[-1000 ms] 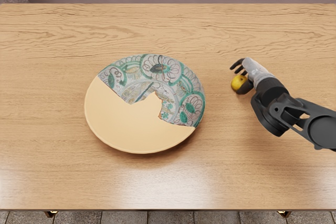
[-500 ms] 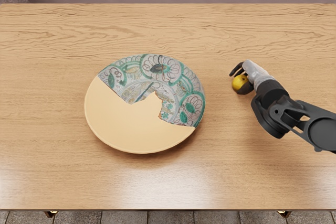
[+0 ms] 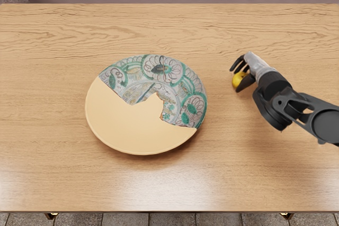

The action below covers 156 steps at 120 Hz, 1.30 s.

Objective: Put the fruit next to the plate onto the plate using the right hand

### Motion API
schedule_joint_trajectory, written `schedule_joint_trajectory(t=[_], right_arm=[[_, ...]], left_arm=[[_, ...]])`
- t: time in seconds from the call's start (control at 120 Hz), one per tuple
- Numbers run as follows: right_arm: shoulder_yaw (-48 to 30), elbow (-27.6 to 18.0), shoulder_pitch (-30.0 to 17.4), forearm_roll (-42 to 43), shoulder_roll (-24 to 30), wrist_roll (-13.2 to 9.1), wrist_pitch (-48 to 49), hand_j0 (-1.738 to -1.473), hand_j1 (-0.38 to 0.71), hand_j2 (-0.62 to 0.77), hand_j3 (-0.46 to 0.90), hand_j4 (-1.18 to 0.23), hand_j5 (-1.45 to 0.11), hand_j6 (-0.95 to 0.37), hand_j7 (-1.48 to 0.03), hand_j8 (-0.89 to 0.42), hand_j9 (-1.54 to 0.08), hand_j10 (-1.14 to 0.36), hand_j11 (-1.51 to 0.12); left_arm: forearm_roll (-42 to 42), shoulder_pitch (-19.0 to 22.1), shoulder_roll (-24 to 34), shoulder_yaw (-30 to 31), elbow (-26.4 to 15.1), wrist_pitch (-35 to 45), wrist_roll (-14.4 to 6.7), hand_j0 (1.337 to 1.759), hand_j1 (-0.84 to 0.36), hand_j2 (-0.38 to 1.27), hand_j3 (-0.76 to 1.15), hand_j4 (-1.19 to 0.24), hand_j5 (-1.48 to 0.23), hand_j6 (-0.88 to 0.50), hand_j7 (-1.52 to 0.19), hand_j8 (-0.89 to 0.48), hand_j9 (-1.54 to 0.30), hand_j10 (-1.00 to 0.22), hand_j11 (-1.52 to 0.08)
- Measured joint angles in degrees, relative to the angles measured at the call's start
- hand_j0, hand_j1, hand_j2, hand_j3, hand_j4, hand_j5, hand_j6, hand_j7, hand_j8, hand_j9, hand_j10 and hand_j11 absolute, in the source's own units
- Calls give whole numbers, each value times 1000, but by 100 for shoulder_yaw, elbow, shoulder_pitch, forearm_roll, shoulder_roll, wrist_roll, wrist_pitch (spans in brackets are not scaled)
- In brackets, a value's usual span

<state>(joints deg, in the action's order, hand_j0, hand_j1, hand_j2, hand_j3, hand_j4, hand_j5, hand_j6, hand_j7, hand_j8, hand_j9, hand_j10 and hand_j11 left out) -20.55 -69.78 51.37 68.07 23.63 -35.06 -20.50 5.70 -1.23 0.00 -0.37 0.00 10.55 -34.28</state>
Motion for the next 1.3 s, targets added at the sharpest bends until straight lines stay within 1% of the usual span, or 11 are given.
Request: schedule_joint_trajectory(t=[0.092,0.217,0.342,0.483,0.517,0.558,0.583,0.708,0.942,1.067,1.3], right_arm=[[-5,-7,154,-195,0,-1,18,-1655,246,381,0,-691,-921,-578,-907,-448,-925,-623,-928],[-6,-22,285,-419,9,0,54,-1656,260,416,1,-714,-980,-557,-949,-422,-968,-603,-977],[-9,-33,343,-513,29,1,71,-1656,266,413,2,-746,-1067,-518,-1010,-383,-1047,-561,-1058],[-131,-95,369,-722,44,1,123,-1656,262,405,2,-764,-1118,-501,-1044,-363,-1101,-542,-1114],[-186,-130,375,-817,53,1,159,-1656,265,427,1,-768,-1124,-520,-1049,-359,-1106,-538,-1116],[-253,-178,382,-913,62,0,228,-1656,290,466,2,-768,-1140,-509,-1055,-336,-1119,-517,-1123],[-300,-206,385,-960,66,-2,267,-1656,305,494,1,-769,-1145,-512,-1058,-322,-1120,-511,-1120],[-533,-363,397,-1161,79,1,473,-1657,331,506,1,-773,-1165,-488,-1068,-305,-1134,-487,-1135],[-662,-474,408,-1245,81,1,585,-1657,318,494,1,-788,-1159,-498,-1076,-317,-1119,-497,-1126],[-729,-636,427,-1253,62,2,654,-1657,316,493,1,-790,-1158,-498,-1078,-319,-1118,-498,-1125],[-783,-759,463,-1255,-141,2,743,-1657,315,491,1,-793,-1159,-498,-1080,-320,-1118,-498,-1127]], left_arm=[[1,0,0,0,0,0,0,1658,349,1,0,-2,0,-3,0,-3,0,-2,0],[1,0,0,0,0,0,0,1658,349,1,0,-2,0,-3,0,-3,0,-2,0],[2,0,0,0,0,0,0,1658,349,1,0,-2,0,-3,0,-3,0,-2,0],[2,0,0,0,0,0,0,1658,349,1,0,-2,0,-3,0,-3,0,-2,0],[1,0,0,0,0,0,0,1658,349,1,0,-2,0,-3,0,-3,0,-2,0],[1,0,0,0,0,0,0,1658,349,1,0,-2,0,-3,0,-3,0,-2,0],[1,0,0,0,0,0,0,1658,349,1,0,-2,0,-3,0,-3,0,-2,0],[0,0,0,0,0,0,0,1658,349,1,0,-2,0,-3,0,-3,0,-2,0],[0,0,0,0,0,0,0,1658,349,1,0,-2,0,-3,0,-3,0,-2,0],[2,0,0,0,0,0,0,1658,349,1,0,-2,0,-3,0,-3,0,-2,0],[0,0,0,0,0,0,0,1658,349,1,0,-2,0,-3,0,-3,0,-2,0]])
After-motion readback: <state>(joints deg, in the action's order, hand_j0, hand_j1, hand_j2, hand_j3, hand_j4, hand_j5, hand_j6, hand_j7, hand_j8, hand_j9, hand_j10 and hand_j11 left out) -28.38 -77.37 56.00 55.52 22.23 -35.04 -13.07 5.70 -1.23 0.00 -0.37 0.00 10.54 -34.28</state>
